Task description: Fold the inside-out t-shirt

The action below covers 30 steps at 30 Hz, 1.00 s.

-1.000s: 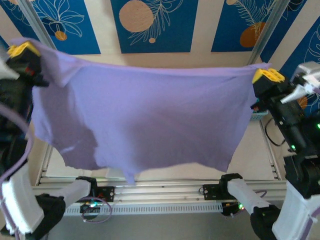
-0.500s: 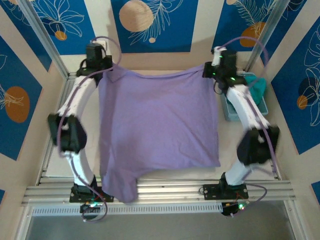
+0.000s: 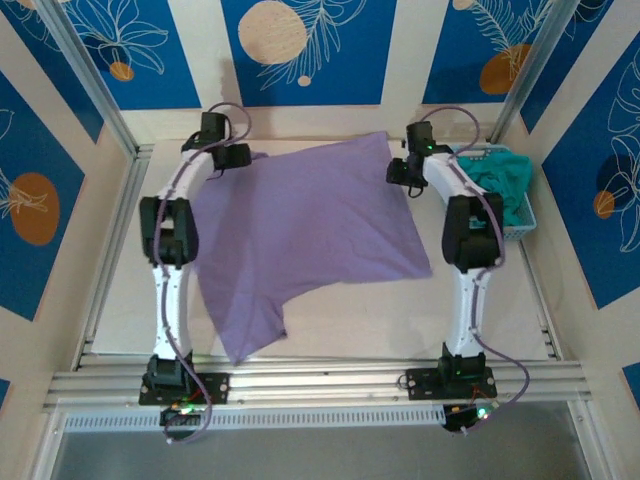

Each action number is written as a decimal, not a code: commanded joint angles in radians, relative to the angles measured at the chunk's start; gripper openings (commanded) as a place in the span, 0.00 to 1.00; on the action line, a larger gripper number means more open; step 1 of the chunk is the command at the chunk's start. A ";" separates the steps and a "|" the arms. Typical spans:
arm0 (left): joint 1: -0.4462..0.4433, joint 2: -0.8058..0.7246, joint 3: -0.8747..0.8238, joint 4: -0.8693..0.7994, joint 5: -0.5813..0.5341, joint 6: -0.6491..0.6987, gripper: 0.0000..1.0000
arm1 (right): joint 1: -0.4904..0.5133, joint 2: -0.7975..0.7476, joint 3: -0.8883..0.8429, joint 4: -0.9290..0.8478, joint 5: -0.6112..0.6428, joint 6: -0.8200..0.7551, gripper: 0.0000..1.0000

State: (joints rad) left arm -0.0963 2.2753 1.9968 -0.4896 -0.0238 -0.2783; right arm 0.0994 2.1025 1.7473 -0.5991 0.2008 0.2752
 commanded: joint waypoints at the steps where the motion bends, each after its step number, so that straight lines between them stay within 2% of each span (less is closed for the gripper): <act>1: 0.003 -0.383 -0.374 0.190 0.128 -0.160 0.87 | 0.006 -0.260 -0.232 -0.087 -0.042 0.097 0.53; 4: -0.020 -0.641 -0.758 0.337 0.173 -0.274 0.87 | -0.045 -0.393 -0.445 -0.140 -0.045 0.141 0.55; 7: -0.049 -0.822 -0.974 0.309 0.189 -0.329 0.87 | -0.098 -0.460 -0.584 -0.204 0.006 0.149 0.55; 10: -0.091 -0.963 -1.098 0.182 0.173 -0.316 0.87 | -0.132 -0.497 -0.689 -0.211 -0.023 0.165 0.55; 13: -0.138 -1.094 -1.208 0.014 0.087 -0.275 0.87 | -0.133 -0.509 -0.741 -0.216 -0.029 0.185 0.54; 15: -0.158 -1.169 -1.280 -0.071 0.033 -0.296 0.86 | -0.138 -0.502 -0.762 -0.196 -0.037 0.193 0.53; 20: -0.201 -1.314 -1.410 -0.232 -0.005 -0.378 0.86 | -0.141 -0.426 -0.765 -0.119 -0.138 0.201 0.47; 23: -0.298 -1.366 -1.424 -0.310 -0.058 -0.467 0.84 | -0.143 -0.392 -0.752 -0.104 -0.130 0.196 0.33; 25: -0.343 -1.367 -1.440 -0.362 -0.054 -0.531 0.83 | -0.151 -0.408 -0.760 -0.078 -0.147 0.198 0.15; 26: -0.360 -1.376 -1.454 -0.381 -0.059 -0.561 0.82 | -0.154 -0.422 -0.769 -0.061 -0.160 0.201 0.09; 28: -0.416 -1.408 -1.495 -0.408 -0.065 -0.629 0.79 | -0.154 -0.450 -0.780 -0.039 -0.186 0.200 0.03; 30: -0.483 -1.422 -1.512 -0.433 -0.087 -0.692 0.75 | -0.153 -0.469 -0.785 -0.029 -0.187 0.195 0.01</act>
State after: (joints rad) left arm -0.5190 0.8749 0.5102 -0.8112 -0.0635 -0.8417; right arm -0.0490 1.6779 0.9791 -0.6605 0.0658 0.4679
